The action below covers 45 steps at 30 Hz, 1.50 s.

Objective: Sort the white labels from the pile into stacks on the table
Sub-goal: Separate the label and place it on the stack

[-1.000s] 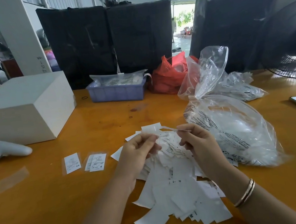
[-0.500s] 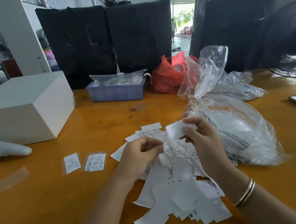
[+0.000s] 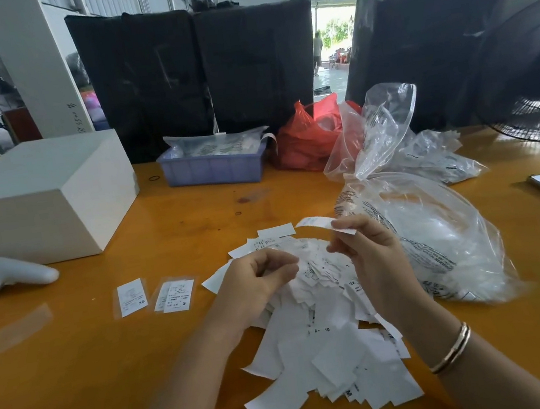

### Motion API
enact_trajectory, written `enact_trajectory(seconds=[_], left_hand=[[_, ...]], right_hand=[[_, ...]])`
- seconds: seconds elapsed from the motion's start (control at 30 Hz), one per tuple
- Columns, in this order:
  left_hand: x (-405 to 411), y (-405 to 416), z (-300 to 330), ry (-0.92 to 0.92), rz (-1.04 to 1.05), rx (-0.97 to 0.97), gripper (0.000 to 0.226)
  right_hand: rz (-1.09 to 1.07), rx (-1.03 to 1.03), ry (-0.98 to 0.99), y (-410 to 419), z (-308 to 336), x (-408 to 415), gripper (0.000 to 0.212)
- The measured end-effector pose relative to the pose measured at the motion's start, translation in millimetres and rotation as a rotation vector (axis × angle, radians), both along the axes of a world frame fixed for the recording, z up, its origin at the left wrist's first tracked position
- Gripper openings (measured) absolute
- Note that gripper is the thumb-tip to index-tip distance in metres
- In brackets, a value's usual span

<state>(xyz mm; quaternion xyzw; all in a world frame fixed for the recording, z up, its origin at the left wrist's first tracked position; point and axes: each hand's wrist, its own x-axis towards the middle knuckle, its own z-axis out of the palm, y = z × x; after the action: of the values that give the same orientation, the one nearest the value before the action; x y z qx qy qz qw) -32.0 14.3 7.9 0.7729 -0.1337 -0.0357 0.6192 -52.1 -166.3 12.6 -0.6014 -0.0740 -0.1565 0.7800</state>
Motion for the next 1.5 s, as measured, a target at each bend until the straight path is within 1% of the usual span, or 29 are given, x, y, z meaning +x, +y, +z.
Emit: enact_trajectory(seconds=[0.07,0.13,0.27,0.3,0.43,0.47,0.5,0.67,0.83,1.03,1.23,1.37,1.5], left_hand=[[0.5,0.7,-0.5,-0.012,0.001,0.0,0.007],[0.4,1.3,-0.4,-0.017,-0.003,-0.002,0.007],[1.2,2.5,-0.7,-0.054,0.009,0.027,0.014],[1.6,3.0,-0.9,-0.059,0.012,0.023,0.015],[2.7,4.2,-1.7,-0.085,0.014,0.069,0.019],[2.9,4.1,-1.8,-0.089,0.007,0.08,0.019],[2.8,4.1,-1.7,-0.092,-0.003,0.084,0.019],[2.1,4.4,0.0,-0.106,-0.03,0.082,0.02],[0.9,4.7,0.7,-0.105,-0.048,0.08,0.022],[-0.6,4.7,1.5,-0.115,-0.067,0.073,0.023],[-0.4,5.6,1.2,-0.127,-0.077,0.062,0.023],[-0.1,5.6,1.1,-0.136,-0.079,0.058,0.023],[1.1,6.2,0.2,-0.141,-0.073,0.054,0.025]], right_hand=[[0.032,-0.026,-0.009,-2.8,-1.8,0.3,0.039],[0.057,-0.031,0.004,-3.3,-2.7,0.4,0.029],[-0.058,-0.198,0.1,-2.1,-4.7,2.9,0.011],[-0.077,-0.225,0.125,-1.4,-4.6,3.1,0.01],[-0.12,-0.34,0.132,0.7,-6.1,3.7,0.033],[-0.123,-0.35,0.126,0.9,-6.6,4.0,0.035],[-0.117,-0.334,0.124,0.8,-6.8,4.3,0.034],[-0.005,-0.115,0.126,-3.0,-4.3,2.8,0.012],[0.063,0.091,0.149,-3.5,-2.5,3.3,0.01],[0.093,0.127,0.17,0.3,-0.8,2.3,0.009],[0.009,0.18,0.267,-3.0,-1.4,4.6,0.011],[0.032,0.176,0.268,-1.2,-1.9,4.3,0.012],[0.042,0.222,0.269,-1.5,-0.7,3.6,0.012]])
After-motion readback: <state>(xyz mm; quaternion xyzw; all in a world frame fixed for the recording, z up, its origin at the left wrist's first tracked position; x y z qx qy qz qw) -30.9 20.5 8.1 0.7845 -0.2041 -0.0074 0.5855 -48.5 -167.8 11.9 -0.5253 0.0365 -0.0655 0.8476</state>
